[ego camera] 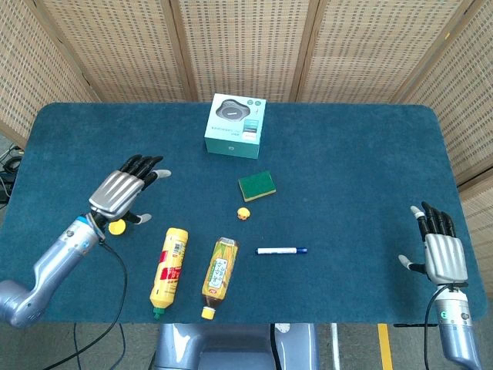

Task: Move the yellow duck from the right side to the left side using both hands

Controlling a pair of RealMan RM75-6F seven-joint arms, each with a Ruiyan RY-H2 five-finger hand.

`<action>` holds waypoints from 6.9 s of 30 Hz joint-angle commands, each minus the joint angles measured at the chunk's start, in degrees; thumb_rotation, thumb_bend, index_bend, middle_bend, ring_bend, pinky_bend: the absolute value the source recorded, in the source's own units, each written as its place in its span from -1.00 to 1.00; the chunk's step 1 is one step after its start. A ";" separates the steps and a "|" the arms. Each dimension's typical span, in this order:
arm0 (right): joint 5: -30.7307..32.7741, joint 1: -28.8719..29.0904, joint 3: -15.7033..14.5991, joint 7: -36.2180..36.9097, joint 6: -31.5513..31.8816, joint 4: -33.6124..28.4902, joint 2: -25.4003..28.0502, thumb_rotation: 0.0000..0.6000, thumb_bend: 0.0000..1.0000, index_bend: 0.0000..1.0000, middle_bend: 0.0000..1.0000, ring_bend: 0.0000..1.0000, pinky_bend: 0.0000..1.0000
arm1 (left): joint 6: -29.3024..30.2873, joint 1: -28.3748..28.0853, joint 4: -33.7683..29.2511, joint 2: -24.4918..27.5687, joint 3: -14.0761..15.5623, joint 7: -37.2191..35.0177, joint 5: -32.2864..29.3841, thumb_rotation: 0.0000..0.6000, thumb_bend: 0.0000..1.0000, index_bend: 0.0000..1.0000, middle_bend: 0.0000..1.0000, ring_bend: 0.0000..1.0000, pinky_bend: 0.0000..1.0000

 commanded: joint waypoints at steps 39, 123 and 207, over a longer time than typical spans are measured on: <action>3.00 -1.71 6.02 5.89 -6.55 3.36 1.15 1.00 -0.89 -0.80 -1.00 -1.00 -1.00 | -10.82 -29.93 24.53 -27.98 6.62 23.83 -22.19 1.00 -0.57 -0.21 -1.00 -1.00 -1.00; 2.01 -2.72 8.13 10.48 -9.51 3.12 2.67 1.00 -0.88 -0.76 -1.00 -1.00 -1.00 | -12.71 -36.90 39.51 -40.89 12.22 27.00 -31.14 1.00 -0.36 -0.11 -1.00 -1.00 -1.00; -2.88 -4.03 6.27 9.66 -5.95 -3.46 4.78 1.00 -0.88 -0.74 -1.00 -1.00 -1.00 | 7.42 -0.21 18.01 -9.79 22.19 7.97 -10.70 1.00 -0.35 0.01 -1.00 -1.00 -1.00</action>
